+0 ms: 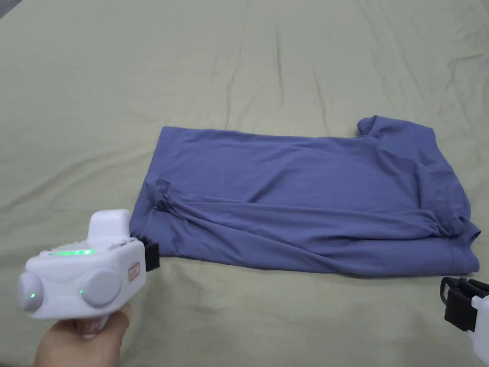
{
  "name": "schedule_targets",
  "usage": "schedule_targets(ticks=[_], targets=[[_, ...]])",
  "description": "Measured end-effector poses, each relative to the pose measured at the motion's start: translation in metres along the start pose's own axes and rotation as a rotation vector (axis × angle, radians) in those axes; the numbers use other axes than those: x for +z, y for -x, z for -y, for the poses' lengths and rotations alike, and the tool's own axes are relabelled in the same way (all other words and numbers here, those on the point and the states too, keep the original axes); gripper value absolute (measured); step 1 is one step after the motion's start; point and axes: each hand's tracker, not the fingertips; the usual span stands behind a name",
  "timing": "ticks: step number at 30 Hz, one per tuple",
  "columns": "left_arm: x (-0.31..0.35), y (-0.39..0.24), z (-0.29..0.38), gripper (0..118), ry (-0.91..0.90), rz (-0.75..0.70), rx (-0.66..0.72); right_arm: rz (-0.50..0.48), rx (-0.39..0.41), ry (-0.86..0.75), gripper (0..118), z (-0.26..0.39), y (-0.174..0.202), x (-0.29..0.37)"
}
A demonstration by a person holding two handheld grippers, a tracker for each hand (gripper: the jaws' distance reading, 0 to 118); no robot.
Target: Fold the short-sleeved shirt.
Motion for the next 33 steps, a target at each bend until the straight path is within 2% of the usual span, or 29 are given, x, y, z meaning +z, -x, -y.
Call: schedule_targets(ticks=[1,2,3,5,7,8,9,10,11,12,13,14,15,17,18,19,20,21,22,23,24,27,29,30,31,32,33], targets=[[-0.021,0.003,-0.002,118,0.017,-0.031,-0.031,-0.003,-0.01,-0.007,4,-0.002,-0.003,0.001],[-0.035,0.006,-0.007,118,0.027,-0.043,-0.051,-0.008,-0.027,-0.01,4,-0.003,-0.006,0.001],[-0.05,0.01,-0.013,118,0.038,0.017,-0.001,-0.007,-0.036,-0.006,4,-0.005,-0.009,0.0],[-0.072,0.006,-0.02,118,0.096,0.034,0.027,0.004,-0.039,-0.002,4,-0.005,-0.009,0.001],[-0.093,0.002,-0.029,118,0.109,0.019,0.003,0.018,-0.031,0.006,4,-0.006,-0.015,-0.004],[-0.103,-0.002,-0.031,114,0.123,-0.003,-0.037,0.035,-0.022,0.013,4,-0.008,-0.016,-0.007],[-0.097,-0.012,-0.018,98,0.138,-0.003,-0.075,0.055,-0.016,0.021,4,-0.009,-0.02,-0.011],[-0.098,-0.013,-0.02,92,0.15,0.015,-0.082,0.074,-0.02,0.026,4,-0.012,-0.026,-0.016],[-0.092,-0.013,-0.019,74,0.144,0.094,-0.041,0.099,-0.021,0.033,4,-0.015,-0.032,-0.021],[-0.082,-0.011,-0.021,8,0.043,0.052,-0.022,0.117,-0.018,0.037,4,-0.019,-0.039,-0.027],[-0.076,-0.011,-0.024,6,0.004,0.133,-0.001,0.131,-0.008,0.038,4,-0.024,-0.045,-0.034],[-0.074,-0.012,-0.024,6,0.048,0.226,0.052,0.16,0.008,0.041,4,-0.031,-0.053,-0.044],[-0.07,-0.013,-0.025,6,0.048,0.205,0.061,0.178,0.022,0.045,4,-0.036,-0.058,-0.053],[-0.064,-0.021,-0.033,6,0.052,0.264,0.019,0.174,0.033,0.055,4,-0.045,-0.077,-0.08],[-0.061,-0.023,-0.033,6,0.058,0.248,0.024,0.136,0.036,0.047,15,-0.051,-0.084,-0.088],[-0.058,-0.023,-0.035,6,0.052,0.228,0.015,0.061,0.014,0.035,23,-0.057,-0.092,-0.097],[-0.057,-0.021,-0.037,6,0.047,0.222,0.007,0.026,-0.012,0.048,35,-0.064,-0.096,-0.102],[-0.058,-0.019,-0.035,6,0.058,0.235,0.03,0.05,-0.024,0.108,52,-0.07,-0.099,-0.113],[-0.058,-0.017,-0.036,6,0.064,0.239,0.046,0.057,-0.03,0.152,101,-0.072,-0.103,-0.125],[-0.058,-0.015,-0.037,6,0.066,0.239,0.055,0.06,-0.039,0.18,118,-0.07,-0.106,-0.129],[-0.058,-0.014,-0.037,6,0.066,0.235,0.058,0.066,-0.028,0.131,115,-0.08,-0.105,-0.14],[-0.065,-0.001,-0.036,6,0.086,0.225,0.066,0.046,-0.041,0.23,117,-0.085,-0.108,-0.166],[-0.063,-0.001,-0.03,6,0.095,0.235,0.076,0.049,-0.047,0.295,115,-0.056,-0.089,-0.159],[-0.064,-0.001,-0.028,6,0.103,0.233,0.078,0.049,-0.043,0.276,101,-0.053,-0.083,-0.156],[-0.065,0.0,-0.028,6,0.11,0.235,0.082,0.068,-0.037,0.269,97,-0.05,-0.078,-0.153],[-0.065,0.002,-0.027,6,0.115,0.237,0.087,0.101,-0.048,0.227,88,-0.056,-0.086,-0.149],[-0.063,0.002,-0.032,6,0.12,0.24,0.095,0.09,-0.053,0.237,66,-0.059,-0.085,-0.144]])
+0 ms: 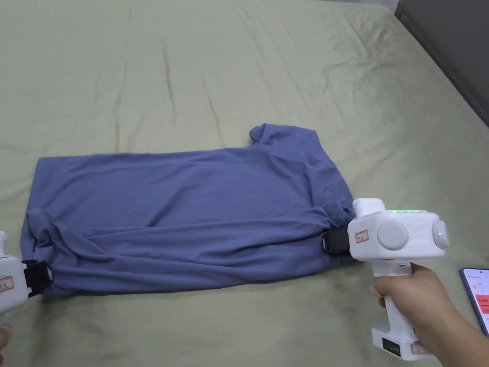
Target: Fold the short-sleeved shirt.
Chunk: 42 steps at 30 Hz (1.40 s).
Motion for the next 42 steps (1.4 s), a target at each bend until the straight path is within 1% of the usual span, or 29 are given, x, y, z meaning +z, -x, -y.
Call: schedule_targets(ticks=[2,3,6,7,10,13,16,18,19,21,22,24,25,26,28,32,33,34,35,36,37,38,39,40,42], targets=[[0.005,0.007,-0.001,6,0.003,0.029,0.026,-0.019,-0.023,0.002,26,0.0,0.002,0.013],[0.006,0.012,-0.002,6,-0.004,0.036,0.042,-0.087,-0.035,-0.003,16,0.001,-0.005,0.012],[0.009,0.02,-0.005,6,0.001,0.049,0.04,-0.064,0.021,-0.023,16,0.004,-0.004,0.031],[0.013,0.021,-0.005,6,0.003,0.058,0.036,-0.061,0.018,-0.047,16,0.011,-0.001,0.051],[0.023,0.032,-0.005,6,0.016,0.075,0.021,-0.079,0.007,-0.036,16,0.024,-0.003,0.074],[0.041,0.034,0.001,6,0.049,0.071,0.026,-0.057,0.04,-0.006,16,0.044,-0.001,0.085],[0.054,0.036,0.02,6,0.065,0.081,0.024,-0.07,0.038,0.024,16,0.068,-0.002,0.089],[0.06,0.036,0.031,6,0.096,0.055,-0.018,-0.058,0.05,0.044,16,0.085,0.0,0.093],[0.061,0.037,0.037,6,0.115,0.04,-0.04,-0.046,0.042,0.056,16,0.096,0.002,0.097],[0.054,0.041,0.05,6,0.163,0.021,-0.058,-0.055,0.032,0.1,16,0.112,0.002,0.093],[0.051,0.044,0.056,6,0.178,0.015,-0.053,-0.066,0.022,0.109,16,0.119,0.001,0.09],[0.044,0.05,0.065,6,0.196,0.009,-0.029,-0.057,0.015,0.116,16,0.127,-0.003,0.074],[0.041,0.052,0.07,6,0.219,0.004,0.012,-0.042,0.024,0.13,16,0.13,-0.003,0.068],[0.038,0.052,0.073,6,0.221,0.004,0.014,-0.036,0.028,0.128,16,0.131,-0.003,0.065],[0.029,0.051,0.075,6,0.219,-0.022,-0.012,-0.04,0.034,0.126,16,0.128,-0.001,0.061],[0.02,0.049,0.073,6,0.224,-0.034,-0.021,-0.042,0.055,0.147,16,0.123,-0.003,0.048],[0.021,0.048,0.073,9,0.22,-0.041,-0.024,-0.046,0.054,0.156,17,0.122,-0.003,0.047],[0.023,0.046,0.073,21,0.212,-0.05,-0.03,-0.049,0.056,0.164,20,0.12,-0.003,0.048],[0.03,0.044,0.072,50,0.19,-0.047,-0.027,-0.066,0.053,0.18,33,0.112,-0.002,0.06],[0.04,0.044,0.067,105,0.152,-0.049,-0.008,-0.088,0.051,0.199,79,0.106,-0.004,0.067],[0.051,0.04,0.061,118,0.119,-0.019,0.0,-0.12,0.037,0.202,115,0.099,-0.005,0.079],[0.063,0.038,0.056,118,0.082,-0.013,-0.008,-0.141,0.02,0.172,118,0.093,-0.004,0.092],[0.079,0.035,0.046,118,0.006,0.047,0.008,-0.184,0.012,0.092,116,0.083,-0.002,0.109],[0.098,0.028,0.036,118,-0.05,0.063,0.002,-0.251,0.008,-0.036,117,0.069,0.001,0.134],[0.112,0.017,0.02,118,-0.121,0.067,-0.011,-0.258,-0.013,-0.114,118,0.053,0.01,0.153]])
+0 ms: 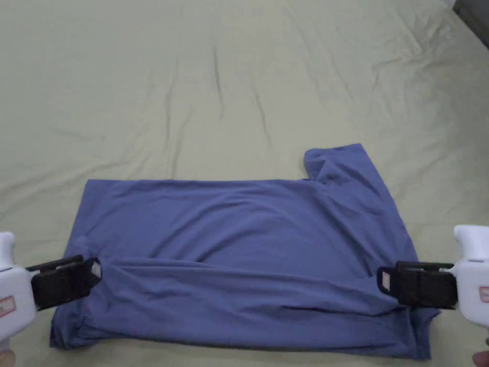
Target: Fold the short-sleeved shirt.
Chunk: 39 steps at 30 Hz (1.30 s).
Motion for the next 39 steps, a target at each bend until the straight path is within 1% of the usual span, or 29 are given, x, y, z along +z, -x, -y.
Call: schedule_targets(ticks=[2,4,5,6,7,8,9,10,11,13,14,15,16,17,18,21,24,25,26,27,28,29,30,31,33,34,36,37,39], targets=[[0.005,-0.032,-0.007,118,-0.037,-0.011,-0.041,-0.01,-0.003,-0.09,118,-0.02,0.027,0.004],[-0.001,-0.052,-0.012,113,0.043,-0.031,-0.116,0.036,0.019,-0.136,103,-0.027,0.049,-0.003],[-0.013,-0.048,-0.008,106,0.073,-0.04,-0.135,0.028,0.112,-0.119,94,-0.018,0.05,-0.023],[-0.028,-0.039,-0.004,99,0.074,-0.042,-0.139,0.07,0.15,-0.128,82,-0.016,0.06,-0.029],[-0.038,-0.043,-0.001,56,0.074,-0.035,-0.136,0.115,0.193,-0.139,31,-0.012,0.07,-0.037],[-0.049,-0.046,0.0,5,0.084,-0.05,-0.148,0.146,0.184,-0.14,3,-0.008,0.075,-0.048],[-0.057,-0.047,-0.001,0,0.085,-0.072,-0.152,0.098,0.168,-0.13,3,-0.007,0.077,-0.055],[-0.05,-0.072,-0.004,0,0.09,-0.052,-0.158,0.014,0.169,-0.103,3,-0.006,0.079,-0.064],[-0.059,-0.075,-0.011,0,0.094,-0.027,-0.165,-0.025,0.16,-0.076,3,-0.005,0.081,-0.071],[-0.082,-0.083,-0.032,0,0.06,-0.097,-0.2,-0.013,0.162,-0.06,3,0.002,0.081,-0.074],[-0.102,-0.055,-0.05,0,0.039,-0.129,-0.218,-0.013,0.174,-0.052,3,0.004,0.081,-0.076],[-0.119,-0.046,-0.067,12,0.017,-0.162,-0.226,-0.014,0.189,-0.05,3,0.005,0.079,-0.075],[-0.135,-0.035,-0.084,53,0.003,-0.196,-0.223,-0.01,0.193,-0.051,3,0.007,0.077,-0.074],[-0.151,-0.025,-0.097,100,0.003,-0.202,-0.194,0.005,0.189,-0.047,3,0.005,0.076,-0.072],[-0.171,-0.021,-0.106,118,0.028,-0.223,-0.176,0.01,0.189,-0.043,3,0.005,0.072,-0.071],[-0.221,0.002,-0.129,118,0.131,-0.334,-0.229,0.026,0.164,-0.033,3,0.007,0.06,-0.066],[-0.256,0.007,-0.126,117,0.218,-0.322,-0.252,0.038,0.13,-0.017,3,0.012,0.046,-0.066],[-0.262,0.009,-0.122,112,0.257,-0.341,-0.24,0.053,0.126,-0.01,3,0.013,0.042,-0.067],[-0.253,-0.005,-0.111,99,0.228,-0.321,-0.207,0.065,0.127,-0.004,3,0.014,0.04,-0.068],[-0.247,-0.005,-0.11,82,0.191,-0.288,-0.155,0.077,0.126,-0.001,3,0.015,0.037,-0.068],[-0.241,-0.008,-0.11,58,0.168,-0.249,-0.156,0.085,0.122,0.001,3,0.016,0.035,-0.069],[-0.235,-0.017,-0.106,15,0.152,-0.254,-0.187,0.091,0.112,0.005,3,0.013,0.035,-0.07],[-0.235,-0.023,-0.109,5,0.126,-0.296,-0.293,0.096,0.104,0.009,3,0.012,0.034,-0.072],[-0.232,-0.031,-0.107,5,0.118,-0.221,-0.325,0.107,0.095,0.012,3,0.011,0.032,-0.075],[-0.225,-0.037,-0.105,5,0.102,-0.274,-0.378,0.123,0.09,0.012,3,0.001,0.032,-0.08],[-0.218,-0.044,-0.105,5,0.098,-0.252,-0.357,0.124,0.084,0.003,3,-0.005,0.028,-0.082],[-0.2,-0.035,-0.112,5,0.061,-0.092,-0.185,0.121,0.063,-0.015,3,-0.023,0.019,-0.089],[-0.188,-0.034,-0.115,5,0.032,-0.078,-0.151,0.121,0.061,-0.016,3,-0.04,0.008,-0.095],[-0.163,-0.045,-0.121,5,-0.023,-0.073,-0.175,0.117,0.064,-0.022,3,-0.069,-0.007,-0.11]])
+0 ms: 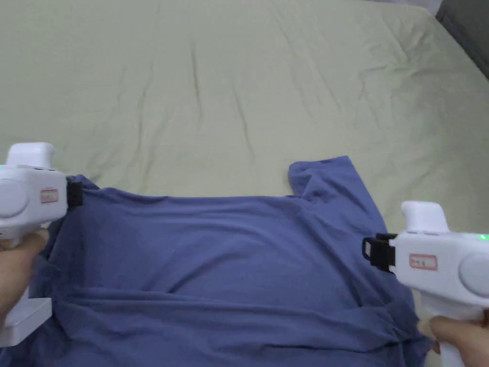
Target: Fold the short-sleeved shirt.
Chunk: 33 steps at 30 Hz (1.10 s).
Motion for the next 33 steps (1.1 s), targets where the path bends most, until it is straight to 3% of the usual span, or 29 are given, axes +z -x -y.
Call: schedule_targets(ticks=[1,2,3,4,5,7,9,11,12,13,14,15,17,18,20,22,25,30,33], targets=[[0.01,0.0,-0.003,5,-0.024,0.03,0.01,-0.028,0.016,0.016,9,-0.016,-0.011,-0.014],[0.016,0.0,-0.006,5,-0.033,0.054,0.017,-0.018,0.037,0.047,40,-0.03,-0.018,-0.025],[0.028,-0.002,-0.007,5,-0.015,0.067,0.014,-0.001,0.051,0.113,110,-0.044,-0.025,-0.046],[0.033,-0.003,-0.008,5,-0.019,0.069,0.012,0.004,0.057,0.175,118,-0.055,-0.032,-0.059],[0.037,-0.004,-0.008,5,-0.026,0.066,0.002,-0.002,0.053,0.097,113,-0.064,-0.041,-0.063],[0.037,-0.008,-0.009,5,-0.034,0.049,-0.027,0.044,0.038,0.162,115,-0.091,-0.053,-0.09],[0.034,-0.005,-0.01,5,-0.028,0.031,-0.034,0.091,-0.036,0.227,115,-0.105,-0.065,-0.108],[0.028,0.003,-0.011,5,-0.01,0.035,-0.002,0.114,-0.061,0.26,109,-0.089,-0.054,-0.125],[0.025,0.004,-0.01,5,0.002,0.036,0.011,0.142,-0.07,0.255,88,-0.088,-0.054,-0.126],[0.023,0.005,-0.009,5,0.007,0.031,0.015,0.146,-0.063,0.252,78,-0.088,-0.053,-0.126],[0.021,0.006,-0.007,5,0.012,0.028,0.014,0.244,-0.02,0.255,74,-0.086,-0.053,-0.135],[0.018,0.011,-0.004,5,0.017,0.026,0.014,0.212,0.022,0.236,57,-0.087,-0.048,-0.132],[0.016,0.013,-0.002,5,0.024,0.019,0.01,0.242,0.152,0.196,4,-0.085,-0.028,-0.112],[0.015,0.014,-0.001,5,0.027,0.022,0.016,0.198,0.199,0.189,4,-0.082,-0.015,-0.103],[0.015,0.014,0.0,5,0.035,0.028,0.026,0.228,0.283,0.178,4,-0.079,-0.001,-0.087],[0.019,0.016,0.0,5,0.037,0.035,0.032,0.154,0.266,0.176,4,-0.09,-0.009,-0.094],[0.03,0.03,-0.003,5,0.031,0.066,0.042,0.117,0.246,0.103,4,-0.102,-0.012,-0.053],[0.069,0.057,0.009,5,0.023,0.145,0.025,0.084,0.337,0.041,4,-0.059,-0.004,0.04],[0.09,0.077,0.031,5,0.041,0.208,0.031,0.049,0.33,0.061,4,-0.024,-0.01,0.076]])
